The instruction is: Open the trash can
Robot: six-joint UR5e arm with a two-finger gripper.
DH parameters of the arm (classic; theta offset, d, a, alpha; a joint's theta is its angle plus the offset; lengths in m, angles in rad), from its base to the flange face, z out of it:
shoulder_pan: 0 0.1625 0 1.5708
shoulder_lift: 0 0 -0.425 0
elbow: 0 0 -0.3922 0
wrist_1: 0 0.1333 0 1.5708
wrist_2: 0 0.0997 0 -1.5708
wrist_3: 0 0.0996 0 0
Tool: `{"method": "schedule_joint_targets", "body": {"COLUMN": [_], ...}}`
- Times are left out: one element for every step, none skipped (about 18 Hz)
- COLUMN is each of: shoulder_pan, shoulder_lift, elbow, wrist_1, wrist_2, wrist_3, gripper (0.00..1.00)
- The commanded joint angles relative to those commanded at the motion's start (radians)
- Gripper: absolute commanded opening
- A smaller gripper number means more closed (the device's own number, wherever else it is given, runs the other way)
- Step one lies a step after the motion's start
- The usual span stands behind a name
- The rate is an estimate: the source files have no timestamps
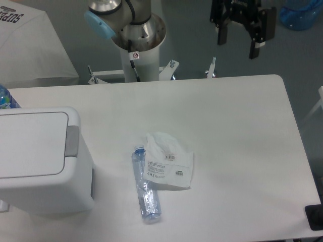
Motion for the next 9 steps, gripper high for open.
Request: {"method": "schedule_joint_targets", "body": {"shoulder_pan": [-0.002,-0.002,-0.003,-0.008,-0.018,-0.040,-0.066,-0.083,-0.104], "shoulder_lift": [0.000,0.000,0.002,0.002,-0.002,-0.005,-0.011,-0.017,-0.026], "elbow": [0.000,-0.003,-0.003,-0.003,-0.003,-0.002,-0.002,-0.003,-0.003], "wrist_1": [0.002,0.000,0.000,0.002,0.002,0.005,0.015,0.037,0.063], "wrist_2": [0.002,0.002,0.002,-0.002,-0.003,-0.006,-0.014,-0.020,-0.029], "wrist_3": [-0.002,-0.002,-0.003,-0.012,-0.043,-0.092,-0.148,-0.214,-0.282], "gripper": [1.00,1.00,1.00,1.00,1.00,1.00,1.00,1.00,1.00]}}
